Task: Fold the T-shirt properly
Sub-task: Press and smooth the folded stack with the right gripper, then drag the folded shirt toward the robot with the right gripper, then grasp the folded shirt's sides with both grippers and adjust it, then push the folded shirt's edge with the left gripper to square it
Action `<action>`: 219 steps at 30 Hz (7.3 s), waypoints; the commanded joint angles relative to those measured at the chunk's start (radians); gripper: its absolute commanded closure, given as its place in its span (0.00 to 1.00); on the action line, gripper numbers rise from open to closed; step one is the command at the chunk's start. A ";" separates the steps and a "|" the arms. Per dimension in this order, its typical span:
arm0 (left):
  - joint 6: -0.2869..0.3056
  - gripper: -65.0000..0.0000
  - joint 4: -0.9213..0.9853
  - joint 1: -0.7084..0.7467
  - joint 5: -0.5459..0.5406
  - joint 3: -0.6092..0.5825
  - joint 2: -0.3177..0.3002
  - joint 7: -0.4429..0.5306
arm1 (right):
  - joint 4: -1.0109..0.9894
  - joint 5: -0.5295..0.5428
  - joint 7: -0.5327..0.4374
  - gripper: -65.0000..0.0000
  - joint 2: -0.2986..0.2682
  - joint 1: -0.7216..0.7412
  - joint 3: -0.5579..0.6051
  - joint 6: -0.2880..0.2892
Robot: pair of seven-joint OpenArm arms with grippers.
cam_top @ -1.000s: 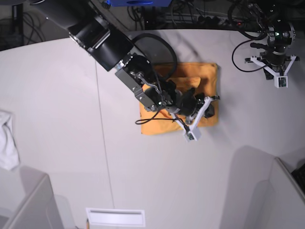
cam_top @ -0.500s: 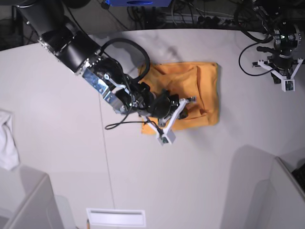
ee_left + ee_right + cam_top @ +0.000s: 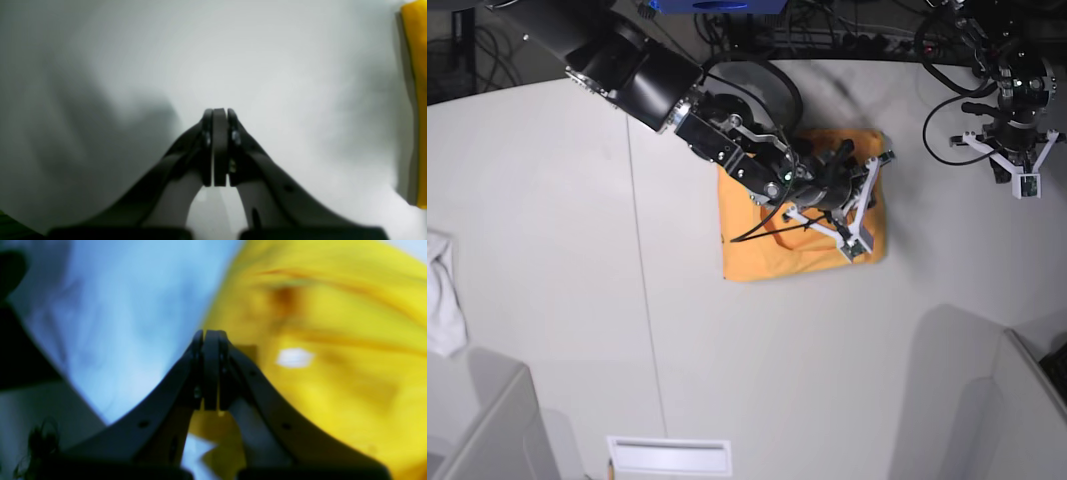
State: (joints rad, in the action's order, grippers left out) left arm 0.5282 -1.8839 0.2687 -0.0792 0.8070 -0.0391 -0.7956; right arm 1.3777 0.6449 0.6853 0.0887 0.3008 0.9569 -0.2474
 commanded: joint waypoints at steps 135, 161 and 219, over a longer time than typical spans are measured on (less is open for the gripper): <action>0.145 0.32 -0.041 -0.202 -0.009 -0.251 -0.031 -0.224 | 0.497 -0.446 0.112 0.68 -0.154 -0.243 -0.327 -0.096; 0.137 1.00 0.436 -0.337 -0.357 -0.639 -0.183 -0.325 | 0.521 -0.446 0.112 0.68 -0.212 -0.314 -0.531 -0.102; 0.139 0.53 0.554 -0.902 -0.356 -1.652 -0.204 -0.152 | 0.526 -0.445 0.014 0.68 0.024 -0.742 -1.090 -0.096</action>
State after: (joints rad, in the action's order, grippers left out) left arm 0.6662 -1.3151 -0.6014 -0.4248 -0.8574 -0.2497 -0.9611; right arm 1.8812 0.2031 0.7105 0.1135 -0.4442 -0.1345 -0.3481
